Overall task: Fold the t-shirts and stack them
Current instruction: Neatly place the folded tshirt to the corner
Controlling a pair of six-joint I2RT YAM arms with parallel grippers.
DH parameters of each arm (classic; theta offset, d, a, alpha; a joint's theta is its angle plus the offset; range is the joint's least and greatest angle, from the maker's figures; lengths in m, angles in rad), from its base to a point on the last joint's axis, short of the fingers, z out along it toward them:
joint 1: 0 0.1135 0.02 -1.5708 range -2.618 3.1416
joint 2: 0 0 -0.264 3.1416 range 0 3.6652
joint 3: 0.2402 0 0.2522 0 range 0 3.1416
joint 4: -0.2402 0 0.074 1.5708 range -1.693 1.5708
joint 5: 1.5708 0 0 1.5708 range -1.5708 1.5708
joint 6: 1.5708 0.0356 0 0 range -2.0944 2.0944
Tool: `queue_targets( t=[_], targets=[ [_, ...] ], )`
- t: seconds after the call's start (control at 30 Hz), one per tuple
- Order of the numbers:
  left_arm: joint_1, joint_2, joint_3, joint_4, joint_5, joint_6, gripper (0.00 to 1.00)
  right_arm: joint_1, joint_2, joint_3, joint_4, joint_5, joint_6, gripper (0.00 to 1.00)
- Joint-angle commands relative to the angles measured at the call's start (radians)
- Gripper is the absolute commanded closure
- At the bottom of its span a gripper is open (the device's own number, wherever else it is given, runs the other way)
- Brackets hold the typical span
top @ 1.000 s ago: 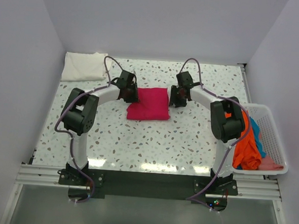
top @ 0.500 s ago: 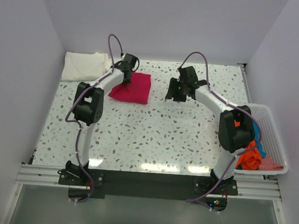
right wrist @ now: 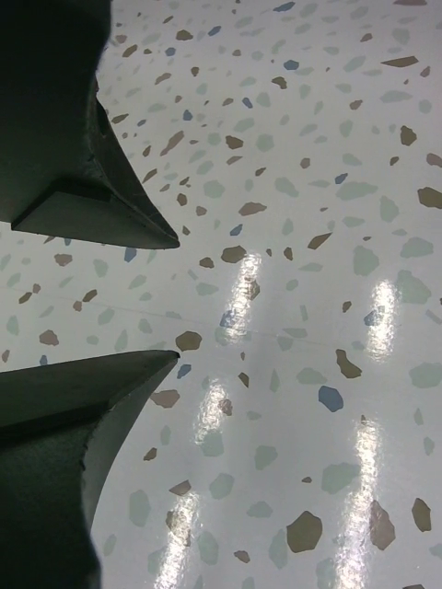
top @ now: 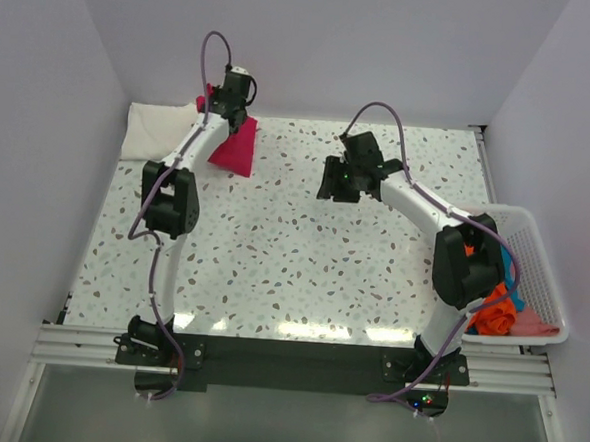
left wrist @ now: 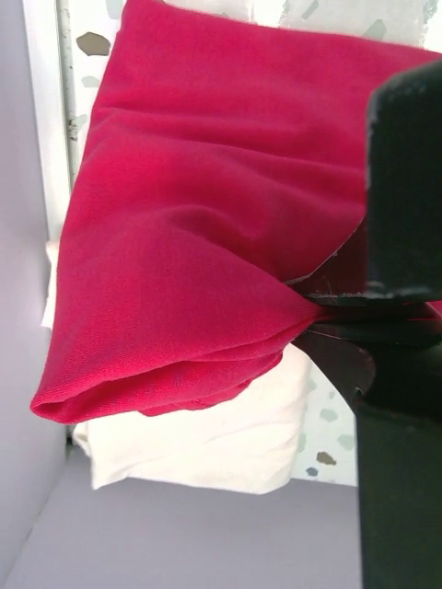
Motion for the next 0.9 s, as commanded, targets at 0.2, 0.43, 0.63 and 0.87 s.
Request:
queue_targets(
  t=[0.2,0.43,0.63,0.87],
  targets=[
    [0.047,-0.016,0.129,0.055,0.029,0.186,1.00,0.014,-0.049,0.063,-0.044,-0.002,-0.004,0.49],
    [0.059,-0.050,0.162,0.064,0.080,0.213,1.00,0.026,-0.043,0.104,-0.061,0.008,-0.003,0.50],
    [0.070,-0.079,0.191,0.063,0.115,0.222,1.00,0.029,-0.041,0.123,-0.067,0.010,-0.003,0.50],
    [0.094,-0.125,0.196,0.060,0.158,0.211,1.00,0.029,-0.040,0.144,-0.071,0.010,-0.003,0.51]
  ],
)
